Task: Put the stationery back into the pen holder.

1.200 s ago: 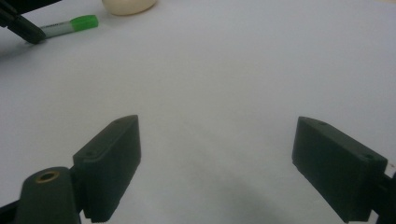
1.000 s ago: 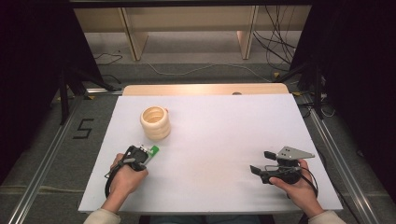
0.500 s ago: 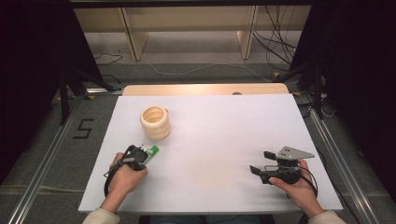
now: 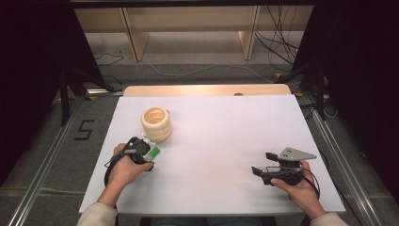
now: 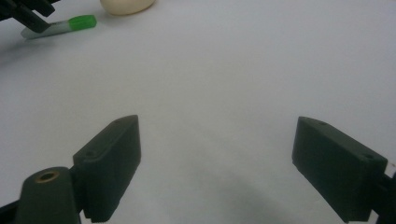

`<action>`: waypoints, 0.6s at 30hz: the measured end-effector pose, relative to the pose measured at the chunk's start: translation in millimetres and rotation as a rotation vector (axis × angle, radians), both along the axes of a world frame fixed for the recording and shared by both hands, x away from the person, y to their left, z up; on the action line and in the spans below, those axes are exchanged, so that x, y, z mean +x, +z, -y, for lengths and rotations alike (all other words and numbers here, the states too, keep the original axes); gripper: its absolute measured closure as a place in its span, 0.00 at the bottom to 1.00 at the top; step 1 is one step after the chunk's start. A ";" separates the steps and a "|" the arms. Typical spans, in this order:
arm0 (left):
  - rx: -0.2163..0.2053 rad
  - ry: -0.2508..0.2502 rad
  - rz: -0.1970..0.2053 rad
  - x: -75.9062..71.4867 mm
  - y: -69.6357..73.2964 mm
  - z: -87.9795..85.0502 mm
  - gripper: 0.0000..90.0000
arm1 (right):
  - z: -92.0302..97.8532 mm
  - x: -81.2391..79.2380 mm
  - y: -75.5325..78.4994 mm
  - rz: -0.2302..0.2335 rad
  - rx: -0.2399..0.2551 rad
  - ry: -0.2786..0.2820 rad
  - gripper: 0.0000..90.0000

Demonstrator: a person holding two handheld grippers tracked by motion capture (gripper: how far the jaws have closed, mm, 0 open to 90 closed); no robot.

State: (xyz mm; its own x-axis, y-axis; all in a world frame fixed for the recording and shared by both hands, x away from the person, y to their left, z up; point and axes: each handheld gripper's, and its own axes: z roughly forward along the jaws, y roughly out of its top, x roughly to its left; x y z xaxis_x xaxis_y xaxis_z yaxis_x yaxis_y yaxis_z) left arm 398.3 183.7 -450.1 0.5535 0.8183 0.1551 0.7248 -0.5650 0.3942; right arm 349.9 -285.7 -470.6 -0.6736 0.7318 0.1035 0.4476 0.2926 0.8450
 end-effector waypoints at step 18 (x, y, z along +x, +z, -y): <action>0.008 -0.018 -0.155 37.0 -7.6 -2.1 0.40 | -0.5 0.1 0.1 -0.003 0.001 -0.001 0.18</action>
State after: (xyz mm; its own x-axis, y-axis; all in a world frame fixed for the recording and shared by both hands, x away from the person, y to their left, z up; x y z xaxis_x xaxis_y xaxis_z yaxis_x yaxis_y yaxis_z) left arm 435.3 185.8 -457.7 0.5861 0.8069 0.0733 0.7662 -0.5814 0.2737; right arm 350.0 -285.2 -470.5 -0.6726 0.7323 0.1067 0.4506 0.2909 0.8440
